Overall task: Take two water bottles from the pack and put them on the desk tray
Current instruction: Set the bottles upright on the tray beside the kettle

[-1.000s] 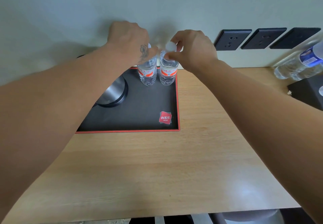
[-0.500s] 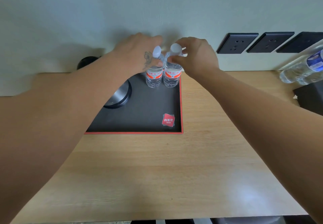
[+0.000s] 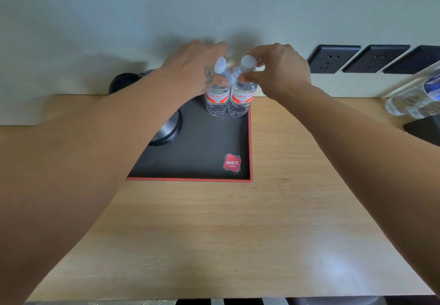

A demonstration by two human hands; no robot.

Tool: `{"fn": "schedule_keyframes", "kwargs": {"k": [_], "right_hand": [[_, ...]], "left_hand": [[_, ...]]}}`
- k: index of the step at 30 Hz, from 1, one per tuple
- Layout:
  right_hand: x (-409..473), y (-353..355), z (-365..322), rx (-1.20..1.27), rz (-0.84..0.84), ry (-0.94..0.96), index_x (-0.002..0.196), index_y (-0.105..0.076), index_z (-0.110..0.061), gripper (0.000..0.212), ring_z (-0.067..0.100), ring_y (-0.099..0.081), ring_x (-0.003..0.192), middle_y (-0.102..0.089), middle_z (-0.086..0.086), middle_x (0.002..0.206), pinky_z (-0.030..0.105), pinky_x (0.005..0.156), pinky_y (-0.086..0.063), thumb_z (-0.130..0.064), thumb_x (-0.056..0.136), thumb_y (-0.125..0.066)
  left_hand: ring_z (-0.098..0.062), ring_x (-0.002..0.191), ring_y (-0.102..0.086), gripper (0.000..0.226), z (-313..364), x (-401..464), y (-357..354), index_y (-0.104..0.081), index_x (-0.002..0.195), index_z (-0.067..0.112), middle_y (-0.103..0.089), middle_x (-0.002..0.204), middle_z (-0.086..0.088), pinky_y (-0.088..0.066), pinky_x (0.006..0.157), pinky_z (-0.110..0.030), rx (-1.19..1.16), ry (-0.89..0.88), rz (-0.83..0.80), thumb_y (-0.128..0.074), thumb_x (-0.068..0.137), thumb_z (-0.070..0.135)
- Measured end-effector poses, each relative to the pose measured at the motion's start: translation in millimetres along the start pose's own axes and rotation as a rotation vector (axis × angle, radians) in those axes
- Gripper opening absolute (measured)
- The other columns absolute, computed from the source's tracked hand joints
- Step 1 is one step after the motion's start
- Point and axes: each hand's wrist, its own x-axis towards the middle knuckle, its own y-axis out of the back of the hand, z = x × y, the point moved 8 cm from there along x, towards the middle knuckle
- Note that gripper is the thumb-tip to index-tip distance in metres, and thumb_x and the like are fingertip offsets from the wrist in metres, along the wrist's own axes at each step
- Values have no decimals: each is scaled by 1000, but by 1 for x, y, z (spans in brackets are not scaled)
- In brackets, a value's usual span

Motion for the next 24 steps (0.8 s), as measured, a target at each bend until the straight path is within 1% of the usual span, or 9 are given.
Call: {"fn": "schedule_keyframes", "kwargs": {"k": [2,4,7,9,11,13,17,21,24], "right_hand": [[3,1,1,-1,-4,-5,117,-78,-34,42,23,-72,112,-79,-5,119,33,81,-50,-50,79,-85],[5,2,1,12,-10,-16,116,-78,-33,42,23,-72,112,-79,-5,119,31,79,-45,-49,78,-85],[1,2,2,35,-11,-41,116,-78,-32,43,23,-73,113,-79,-4,119,35,85,-54,-48,77,-86],[-3,0,2,53,-4,-58,117,-78,-32,44,22,-73,112,-79,-4,118,39,89,-58,-50,77,-86],[-8,-1,2,87,5,-71,117,-78,-33,44,19,-73,111,-79,-5,117,39,89,-59,-50,77,-86],[-11,-2,1,117,13,-84,116,-78,-33,42,17,-74,110,-80,-7,115,37,88,-59,-49,78,-85],[-16,-2,1,141,20,-105,116,-78,-32,42,19,-75,109,-81,-6,115,39,90,-59,-49,79,-85],[-21,-3,-1,137,20,-72,124,-72,-31,51,18,-72,115,-77,-9,123,37,90,-58,-48,78,-87],[-29,2,-5,162,17,-34,137,-64,-27,68,18,-68,123,-73,-9,134,38,95,-56,-50,78,-88]], "left_hand": [[-45,92,-61,46,-1,1,0,-53,117,10,-65,105,-24,-46,72,-45,-4,2,9,-82,96,39],[-44,93,-61,47,-1,2,-1,-53,118,10,-64,105,-21,-46,72,-45,-15,-2,14,-81,96,40],[-42,91,-60,46,-2,2,-3,-53,117,11,-63,104,-19,-47,73,-44,-39,-8,10,-81,96,41],[-40,88,-58,43,-5,1,-3,-54,116,13,-63,102,-17,-44,70,-41,-54,1,14,-81,95,41],[-38,86,-56,42,-6,-1,-1,-55,114,14,-62,99,-14,-39,69,-38,-72,8,28,-82,95,40],[-38,85,-55,42,-5,-3,-1,-54,114,13,-61,97,-14,-38,69,-38,-79,9,35,-82,95,39],[-38,82,-53,45,-4,-7,-6,-49,122,8,-58,94,-13,-39,68,-40,-87,-1,49,-77,100,37],[-38,83,-54,52,-6,-12,-8,-48,126,3,-58,94,-15,-38,66,-41,-92,40,59,-76,101,39],[-40,92,-60,61,-6,-21,-5,-48,132,5,-63,104,-17,-51,77,-50,-73,73,48,-77,98,47]]}}
